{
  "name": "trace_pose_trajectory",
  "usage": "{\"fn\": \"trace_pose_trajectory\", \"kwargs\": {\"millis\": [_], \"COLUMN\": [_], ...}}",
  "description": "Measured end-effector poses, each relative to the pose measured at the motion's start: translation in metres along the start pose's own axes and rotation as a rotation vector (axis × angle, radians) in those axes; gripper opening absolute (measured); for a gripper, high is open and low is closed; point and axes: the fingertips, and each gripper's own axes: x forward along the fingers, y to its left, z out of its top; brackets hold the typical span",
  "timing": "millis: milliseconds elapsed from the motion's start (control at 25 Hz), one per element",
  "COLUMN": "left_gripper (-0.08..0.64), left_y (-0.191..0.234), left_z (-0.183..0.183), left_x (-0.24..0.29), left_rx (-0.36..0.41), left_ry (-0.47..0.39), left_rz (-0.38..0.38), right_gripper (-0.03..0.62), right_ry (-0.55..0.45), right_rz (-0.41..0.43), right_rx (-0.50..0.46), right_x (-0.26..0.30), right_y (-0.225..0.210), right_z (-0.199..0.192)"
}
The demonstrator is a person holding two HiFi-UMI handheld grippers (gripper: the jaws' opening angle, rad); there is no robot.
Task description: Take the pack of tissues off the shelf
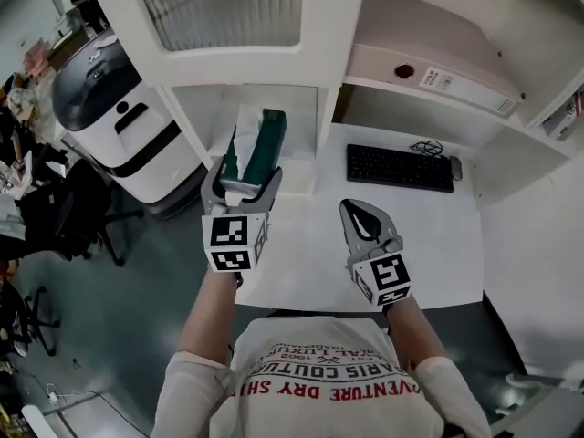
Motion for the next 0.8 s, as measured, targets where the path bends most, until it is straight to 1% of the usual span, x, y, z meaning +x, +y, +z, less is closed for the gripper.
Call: {"fn": "trace_pose_trajectory", "kwargs": {"millis": [240,440,520,720,800], "left_gripper": [0.431,0.431,0.43,0.43,0.43], "left_y": [-0.012,-0.021,-0.025,-0.042,-0.045], "left_z": [0.004,-0.001,-0.009,-0.036,-0.042], "left_x": [-0.059,-0.104,-0.117,-0.14,-0.146], "left_rx": [-0.013,-0.002,0.002,0.017,0.017], "left_ry": [-0.054,-0.093,-0.094,-0.067,-0.06], "left_rz": [-0.053,-0.096,-0.116,-0.222,-0.236], "right_gripper": [0.002,0.002,0.002,0.002,0.002], "right_ry": [-0.07,-0.131,-0.151,-0.165,-0.159], "right_rz": [0.008,0.007,0.005,0.013,0.016], "right_rx": [-0.005,0.03,0.03,0.012,0.007], "right_x": [-0.023,-0.04,-0.046,-0.054,-0.056], "right_y": [0.02,0.032,0.036,0.046,0.049], "right_z": [0.011,0.022,0.026,0.027,0.026]}}
